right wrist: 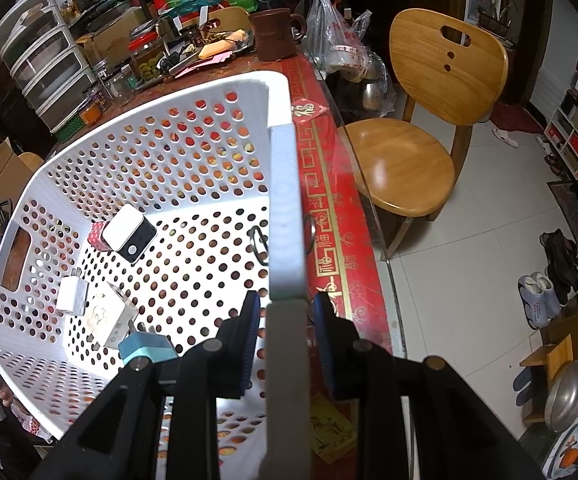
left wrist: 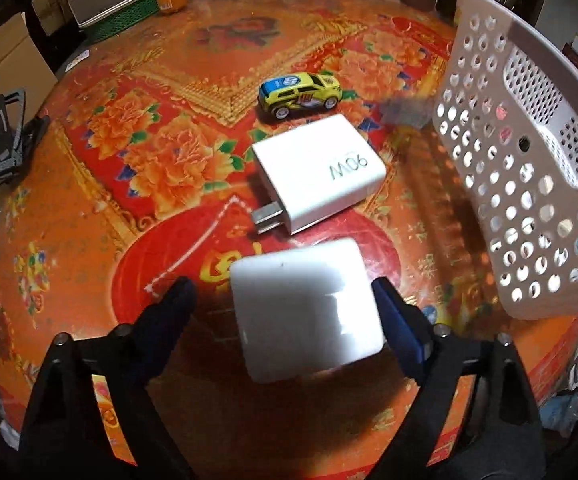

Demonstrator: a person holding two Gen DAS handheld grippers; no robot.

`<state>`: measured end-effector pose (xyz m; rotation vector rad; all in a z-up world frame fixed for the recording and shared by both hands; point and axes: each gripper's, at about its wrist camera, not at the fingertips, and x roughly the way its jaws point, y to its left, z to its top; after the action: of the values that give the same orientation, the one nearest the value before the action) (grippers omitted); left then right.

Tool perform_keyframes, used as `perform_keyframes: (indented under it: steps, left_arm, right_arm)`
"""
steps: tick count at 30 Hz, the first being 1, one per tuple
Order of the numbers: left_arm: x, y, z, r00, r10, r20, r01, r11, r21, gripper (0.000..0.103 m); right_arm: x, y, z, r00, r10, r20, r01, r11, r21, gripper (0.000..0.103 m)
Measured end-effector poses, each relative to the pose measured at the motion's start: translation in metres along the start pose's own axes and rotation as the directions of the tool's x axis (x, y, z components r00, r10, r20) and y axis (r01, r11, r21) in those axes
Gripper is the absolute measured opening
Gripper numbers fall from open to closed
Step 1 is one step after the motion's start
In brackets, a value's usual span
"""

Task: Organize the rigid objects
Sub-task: 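Grasp the white cylindrical charger on the table with the left gripper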

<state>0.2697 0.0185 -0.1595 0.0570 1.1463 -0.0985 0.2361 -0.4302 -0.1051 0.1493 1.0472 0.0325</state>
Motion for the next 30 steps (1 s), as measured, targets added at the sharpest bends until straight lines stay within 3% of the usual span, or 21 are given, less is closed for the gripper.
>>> perform_keyframes:
  steps: [3, 23, 30]
  left_arm:
    - [0.0, 0.002, 0.003, 1.0, -0.021, -0.002, 0.021, 0.999, -0.032, 0.073]
    - [-0.038, 0.025, 0.002, 0.997, 0.008, 0.079, -0.002, 0.997, -0.076, 0.072]
    - [-0.081, 0.021, 0.016, 0.988, 0.018, 0.151, -0.008, 0.998, -0.063, 0.072]
  right_arm:
    - [0.0, 0.0, 0.0, 1.0, 0.003, 0.002, -0.004, 1.0, 0.001, 0.026]
    - [0.0, 0.0, -0.001, 1.0, 0.006, 0.004, -0.006, 1.0, -0.003, 0.026]
    - [-0.001, 0.0, -0.001, 1.0, 0.007, 0.004, -0.007, 1.0, -0.003, 0.026]
